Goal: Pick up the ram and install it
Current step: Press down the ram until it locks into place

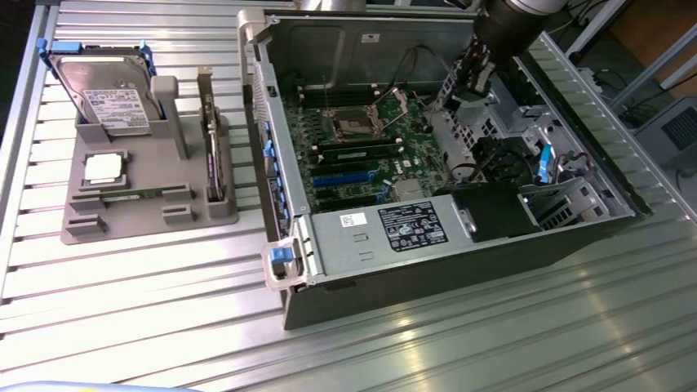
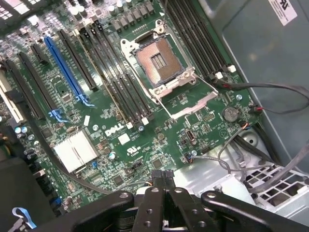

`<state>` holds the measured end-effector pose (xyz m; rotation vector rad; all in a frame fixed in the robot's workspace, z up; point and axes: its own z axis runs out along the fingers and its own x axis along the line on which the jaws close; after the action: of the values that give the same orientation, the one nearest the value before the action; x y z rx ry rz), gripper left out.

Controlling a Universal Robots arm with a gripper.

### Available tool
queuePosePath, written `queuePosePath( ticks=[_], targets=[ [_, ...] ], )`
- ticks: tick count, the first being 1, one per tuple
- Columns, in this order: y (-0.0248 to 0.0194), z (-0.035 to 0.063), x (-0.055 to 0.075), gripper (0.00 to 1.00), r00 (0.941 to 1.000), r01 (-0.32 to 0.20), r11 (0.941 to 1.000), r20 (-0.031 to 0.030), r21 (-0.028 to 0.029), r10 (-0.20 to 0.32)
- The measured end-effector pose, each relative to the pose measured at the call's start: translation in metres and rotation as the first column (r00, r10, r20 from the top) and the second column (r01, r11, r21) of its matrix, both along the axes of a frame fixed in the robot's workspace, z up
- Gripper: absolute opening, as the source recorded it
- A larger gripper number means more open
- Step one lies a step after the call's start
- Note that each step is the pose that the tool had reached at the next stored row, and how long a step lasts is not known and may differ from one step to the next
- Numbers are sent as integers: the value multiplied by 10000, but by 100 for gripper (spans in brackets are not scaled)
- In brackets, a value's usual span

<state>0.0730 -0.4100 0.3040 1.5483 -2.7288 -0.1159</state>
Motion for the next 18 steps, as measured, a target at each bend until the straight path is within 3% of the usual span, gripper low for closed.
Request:
queuePosePath(
  ticks=[5,10,11,13,14,18],
  targets=[
    [0,-8,0,10,9976,686,9976,0,-8,-686],
    [0,-17,0,10,9851,1722,9851,1,-15,-1722],
    [0,-20,0,10,9783,2072,9783,1,-15,-2072],
    [0,-22,0,10,9709,2395,9709,1,-16,-2395],
    [0,-25,0,10,9632,2686,9632,1,-16,-2686],
    [0,-29,0,10,9470,3211,9470,2,-17,-3211]
  ],
)
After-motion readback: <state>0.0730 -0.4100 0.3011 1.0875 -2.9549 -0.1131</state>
